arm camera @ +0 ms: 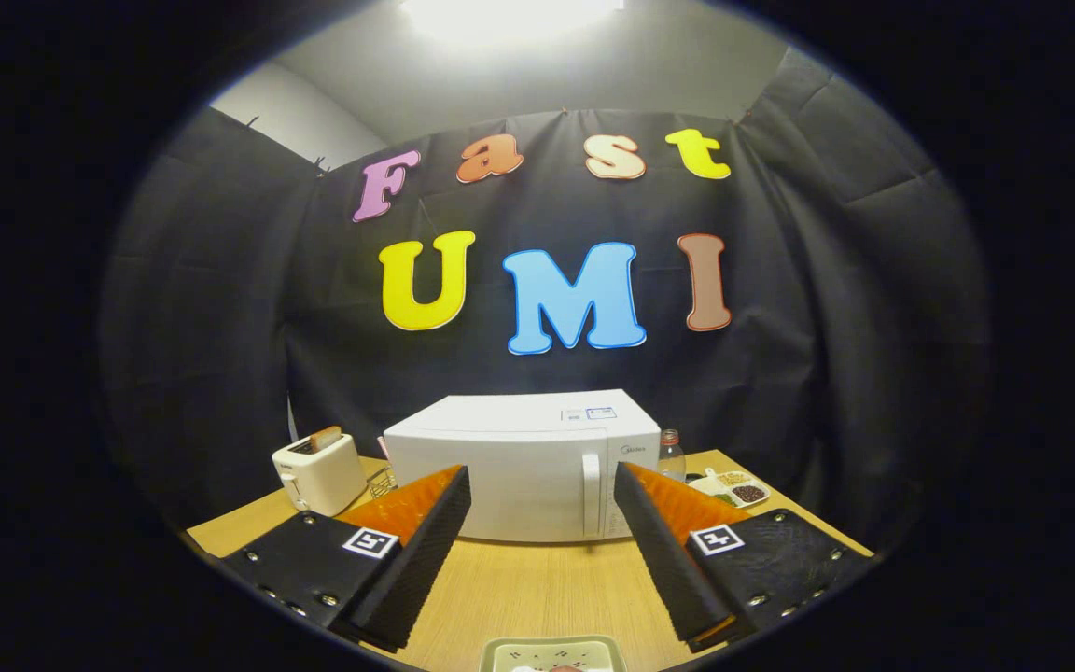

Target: Open the microwave, put the food inside, and close the microwave door.

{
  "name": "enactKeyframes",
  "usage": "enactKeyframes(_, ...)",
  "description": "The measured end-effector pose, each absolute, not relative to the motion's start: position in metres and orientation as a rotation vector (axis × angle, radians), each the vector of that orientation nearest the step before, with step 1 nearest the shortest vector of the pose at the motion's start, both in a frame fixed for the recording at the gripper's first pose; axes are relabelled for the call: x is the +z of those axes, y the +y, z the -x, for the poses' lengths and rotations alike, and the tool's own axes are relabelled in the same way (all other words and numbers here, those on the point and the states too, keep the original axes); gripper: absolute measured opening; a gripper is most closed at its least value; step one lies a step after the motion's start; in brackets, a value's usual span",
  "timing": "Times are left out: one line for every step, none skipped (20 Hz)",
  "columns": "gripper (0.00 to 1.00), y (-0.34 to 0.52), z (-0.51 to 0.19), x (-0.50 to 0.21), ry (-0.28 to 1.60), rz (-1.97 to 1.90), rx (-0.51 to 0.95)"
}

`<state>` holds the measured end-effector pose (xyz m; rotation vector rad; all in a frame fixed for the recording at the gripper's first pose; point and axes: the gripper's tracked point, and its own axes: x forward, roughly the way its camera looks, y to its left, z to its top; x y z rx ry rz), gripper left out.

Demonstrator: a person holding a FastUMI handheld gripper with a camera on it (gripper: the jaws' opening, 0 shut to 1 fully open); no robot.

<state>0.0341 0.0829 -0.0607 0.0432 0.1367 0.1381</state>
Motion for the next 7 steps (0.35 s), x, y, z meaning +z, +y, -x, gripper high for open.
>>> enactKeyframes(0.98,0.0852,-0.0313,-0.0601,0.137,-0.042,0.141)
enactKeyframes(0.98,0.0856,-0.0290,-0.0602,0.138,-0.041,0.141)
enactKeyframes(0.98,0.0864,-0.0282,-0.0600,0.141,-0.040,0.141)
enactKeyframes(0.98,0.0872,-0.0269,-0.0599,0.142,-0.040,0.141)
enactKeyframes(0.98,0.0894,-0.0271,-0.0603,0.145,-0.039,0.143)
enactKeyframes(0.98,0.0915,-0.0273,-0.0603,0.146,-0.040,0.145)
enactKeyframes(0.98,0.0936,-0.0279,-0.0609,0.151,-0.041,0.147)
